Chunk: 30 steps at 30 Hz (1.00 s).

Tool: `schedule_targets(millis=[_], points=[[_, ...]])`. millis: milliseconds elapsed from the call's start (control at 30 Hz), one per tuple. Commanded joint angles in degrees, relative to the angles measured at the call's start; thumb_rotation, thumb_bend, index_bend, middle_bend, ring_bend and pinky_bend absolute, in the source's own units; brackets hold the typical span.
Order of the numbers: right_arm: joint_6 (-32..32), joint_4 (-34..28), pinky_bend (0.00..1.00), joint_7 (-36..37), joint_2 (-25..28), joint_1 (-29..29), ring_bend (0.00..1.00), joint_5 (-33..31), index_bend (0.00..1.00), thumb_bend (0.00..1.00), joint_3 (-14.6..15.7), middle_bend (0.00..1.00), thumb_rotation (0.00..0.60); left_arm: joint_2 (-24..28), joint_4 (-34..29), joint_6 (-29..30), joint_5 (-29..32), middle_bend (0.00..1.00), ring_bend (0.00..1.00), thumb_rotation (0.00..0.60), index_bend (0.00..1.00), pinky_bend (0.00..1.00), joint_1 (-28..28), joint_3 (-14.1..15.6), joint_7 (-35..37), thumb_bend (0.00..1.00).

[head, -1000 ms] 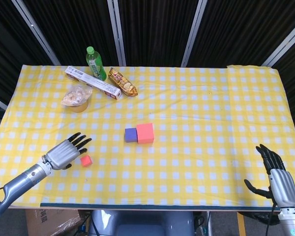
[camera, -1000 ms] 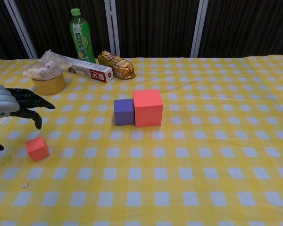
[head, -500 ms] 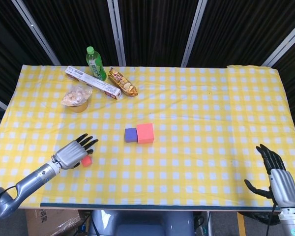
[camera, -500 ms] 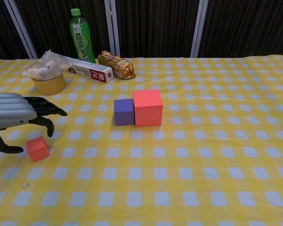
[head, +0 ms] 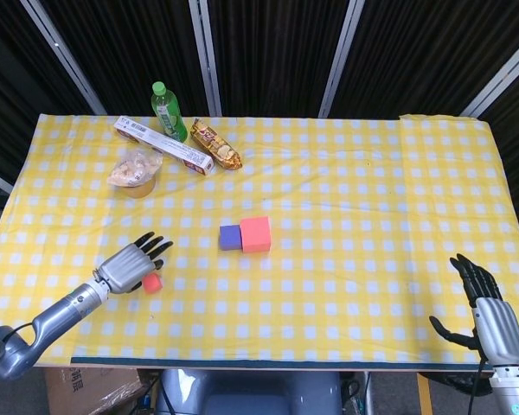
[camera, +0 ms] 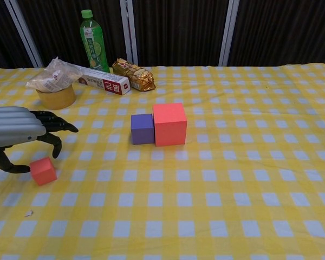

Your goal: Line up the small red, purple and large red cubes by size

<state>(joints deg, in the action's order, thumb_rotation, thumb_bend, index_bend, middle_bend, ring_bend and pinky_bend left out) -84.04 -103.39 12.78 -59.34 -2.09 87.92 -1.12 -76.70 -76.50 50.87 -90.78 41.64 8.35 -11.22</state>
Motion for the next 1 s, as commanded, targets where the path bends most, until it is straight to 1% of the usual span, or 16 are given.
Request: schedule_targets(millis=[33,167,233,300,400,533,600,700,767,900,1000], points=[[-0.1,0.0,0.00,-0.1,0.0,0.0,0.00,0.1,0.00,0.31,0.0,0.00,0.600,-0.7,0.3,-0.7,0.2,0.00,0.00,0.600,0.35,0.00,0.1,-0.2,-0.2,0.34],[-0.2,-0.1,0.00,-0.1,0.0,0.1,0.00,0.2,0.00,0.31,0.1,0.00,0.600,-1.4,0.3,-0.7,0.0,0.00,0.00,0.600,0.36,0.00,0.0,-0.4,-0.3,0.35],[-0.3,-0.1,0.00,-0.2,0.0,0.2,0.00,0.3,0.00,0.31,0.1,0.00,0.600,-1.6,0.2,-0.6,-0.2,0.00,0.00,0.600,0.39,0.00,-0.1,-0.4,-0.5,0.37],[-0.4,-0.1,0.00,-0.2,-0.1,0.2,0.00,0.4,0.00,0.31,0.2,0.00,0.600,-1.4,-0.1,-0.6,-0.4,0.00,0.00,0.600,0.46,0.00,-0.2,-0.2,-0.4,0.41],[-0.4,0.0,0.00,-0.2,-0.1,0.2,0.00,0.5,0.00,0.31,0.2,0.00,0.600,-0.9,-0.6,-0.4,-0.6,0.00,0.00,0.600,0.51,0.00,-0.4,-0.2,-0.3,0.43],[-0.4,0.0,0.00,-0.1,0.0,0.2,0.00,0.5,0.00,0.31,0.1,0.00,0.600,-0.1,-1.1,-0.1,-0.1,0.00,0.00,0.600,0.51,0.00,-0.9,-0.4,-0.4,0.43],[-0.4,-0.1,0.00,0.0,0.1,0.2,0.00,0.5,0.00,0.31,0.1,0.00,0.600,0.3,-1.9,-0.1,1.1,0.00,0.00,0.600,0.51,0.00,-1.3,-0.9,-0.2,0.43],[-0.2,-0.1,0.00,0.1,0.1,0.2,0.00,0.5,0.00,0.31,0.3,0.00,0.600,1.2,-5.1,-1.2,7.0,0.00,0.00,0.600,0.50,0.00,-2.1,-3.3,0.4,0.43],[0.0,-0.3,0.00,0.2,0.1,0.1,0.00,0.4,0.00,0.31,0.3,0.00,0.600,1.7,-7.8,-2.1,12.8,0.00,0.00,0.600,0.49,0.00,-2.3,-5.8,-2.0,0.43],[0.2,-0.3,0.00,0.0,0.0,0.0,0.00,0.6,0.00,0.31,0.4,0.00,0.600,1.3,-12.1,-1.6,24.0,0.00,0.00,0.600,0.49,0.00,-1.5,-10.3,-9.9,0.43],[0.3,-0.4,0.00,0.4,0.2,0.0,0.00,0.5,0.00,0.31,0.4,0.00,0.600,-0.5,-16.1,0.5,35.8,0.00,0.00,0.600,0.48,0.00,0.6,-13.6,-19.2,0.43]])
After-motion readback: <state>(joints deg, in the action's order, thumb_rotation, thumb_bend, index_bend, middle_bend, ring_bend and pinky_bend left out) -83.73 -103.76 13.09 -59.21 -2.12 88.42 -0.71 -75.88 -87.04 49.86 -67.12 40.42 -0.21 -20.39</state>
